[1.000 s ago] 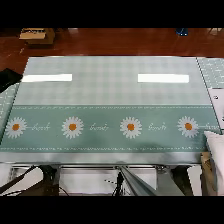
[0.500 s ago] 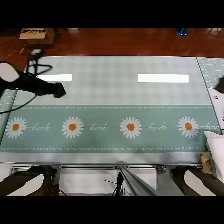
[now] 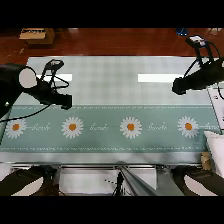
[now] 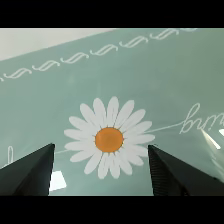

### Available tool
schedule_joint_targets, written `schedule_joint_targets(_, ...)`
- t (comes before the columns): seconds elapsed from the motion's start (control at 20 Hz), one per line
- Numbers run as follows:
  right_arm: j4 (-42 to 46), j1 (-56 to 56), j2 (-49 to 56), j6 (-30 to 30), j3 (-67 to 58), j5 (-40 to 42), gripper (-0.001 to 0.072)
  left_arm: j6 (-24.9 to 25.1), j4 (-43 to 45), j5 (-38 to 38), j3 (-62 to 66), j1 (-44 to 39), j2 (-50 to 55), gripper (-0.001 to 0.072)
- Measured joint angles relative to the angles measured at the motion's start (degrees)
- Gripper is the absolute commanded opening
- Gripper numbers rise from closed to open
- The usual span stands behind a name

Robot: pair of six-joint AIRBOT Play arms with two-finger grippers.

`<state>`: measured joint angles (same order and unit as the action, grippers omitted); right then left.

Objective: Fold the shirts.

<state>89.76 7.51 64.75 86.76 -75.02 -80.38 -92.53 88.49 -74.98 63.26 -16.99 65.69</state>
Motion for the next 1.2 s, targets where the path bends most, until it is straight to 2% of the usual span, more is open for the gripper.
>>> schedule_joint_targets(0.35,-1.1,-0.2,0.2,3.3,0.0,-0.5,0.0547,-1.6,0.4,2.6,0.0,-0.5,-0.1,0.072)
schedule_joint_targets(1.2,-1.3,-0.2,0.2,3.9,0.0,-0.6,0.0546,-1.9,0.5,3.0,0.0,-0.5,-0.1,0.072)
